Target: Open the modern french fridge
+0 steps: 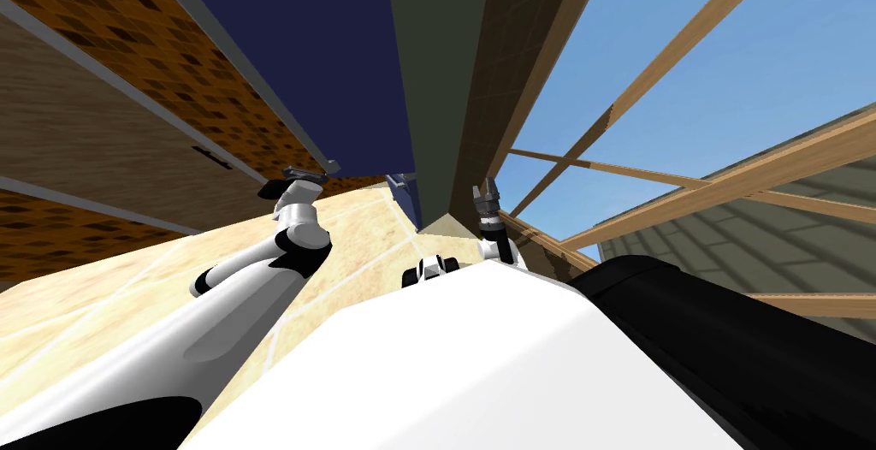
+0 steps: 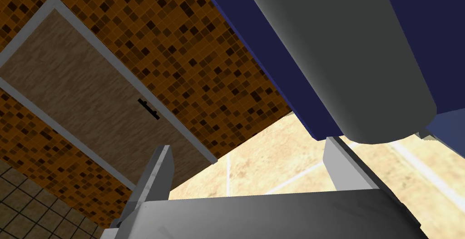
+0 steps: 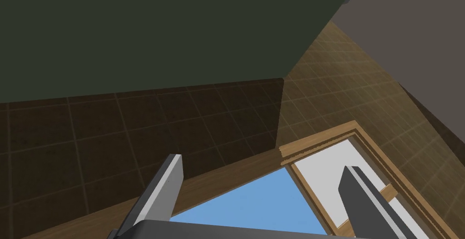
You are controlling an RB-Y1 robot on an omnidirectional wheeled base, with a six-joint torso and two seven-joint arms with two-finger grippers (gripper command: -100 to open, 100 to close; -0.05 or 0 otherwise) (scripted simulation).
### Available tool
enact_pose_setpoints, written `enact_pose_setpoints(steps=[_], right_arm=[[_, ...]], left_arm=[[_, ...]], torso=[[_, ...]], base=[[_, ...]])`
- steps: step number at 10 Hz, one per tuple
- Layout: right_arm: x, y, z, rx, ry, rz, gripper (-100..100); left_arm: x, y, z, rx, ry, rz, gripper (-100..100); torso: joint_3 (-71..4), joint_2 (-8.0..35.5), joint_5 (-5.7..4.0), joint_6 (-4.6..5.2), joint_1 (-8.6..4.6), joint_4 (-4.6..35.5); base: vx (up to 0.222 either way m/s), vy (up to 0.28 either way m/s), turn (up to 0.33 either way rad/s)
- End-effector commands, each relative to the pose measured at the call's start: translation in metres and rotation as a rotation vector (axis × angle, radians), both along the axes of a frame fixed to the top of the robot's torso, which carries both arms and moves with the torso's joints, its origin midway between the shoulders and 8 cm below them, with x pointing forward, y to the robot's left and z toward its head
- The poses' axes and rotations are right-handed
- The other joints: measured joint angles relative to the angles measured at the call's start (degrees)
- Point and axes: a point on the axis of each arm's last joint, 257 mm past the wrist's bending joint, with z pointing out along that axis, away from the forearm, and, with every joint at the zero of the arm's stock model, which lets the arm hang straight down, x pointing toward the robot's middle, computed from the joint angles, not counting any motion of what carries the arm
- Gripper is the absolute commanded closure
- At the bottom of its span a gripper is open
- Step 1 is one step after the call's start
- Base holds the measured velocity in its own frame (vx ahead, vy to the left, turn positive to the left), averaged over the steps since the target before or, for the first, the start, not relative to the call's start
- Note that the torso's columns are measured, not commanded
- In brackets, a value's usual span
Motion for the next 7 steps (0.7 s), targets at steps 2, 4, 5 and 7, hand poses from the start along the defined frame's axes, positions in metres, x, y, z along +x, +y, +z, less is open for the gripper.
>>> enact_pose_setpoints(steps=[2, 4, 5, 7], right_arm=[[0.000, 0.000, 0.000, 0.000, 0.000, 0.000, 0], [0.000, 0.000, 0.000, 0.000, 0.000, 0.000, 0], [0.000, 0.000, 0.000, 0.000, 0.000, 0.000, 0], [0.000, 0.000, 0.000, 0.000, 0.000, 0.000, 0]], left_arm=[[0.004, -0.003, 0.018, -0.008, -0.010, -0.015, -100], [-0.001, 0.005, 0.008, -0.007, 0.006, -0.003, 0], [-0.001, 0.006, 0.004, -0.008, 0.013, -0.002, 0], [-0.002, 0.007, -0.003, -0.010, 0.024, -0.002, 0]], torso=[[0.3, 0.4, 0.00, 0.01, -0.01, 0.1], [0.3, 0.5, 0.07, -0.15, 0.19, 0.1], [0.3, 0.4, 0.16, -0.30, 0.39, 0.1], [0.2, 0.3, 0.28, -0.46, 0.64, 0.0]], base=[[0.015, -0.018, 0.025], [0.002, 0.005, 0.033], [-0.001, 0.006, 0.021], [-0.002, 0.003, 0.013]])
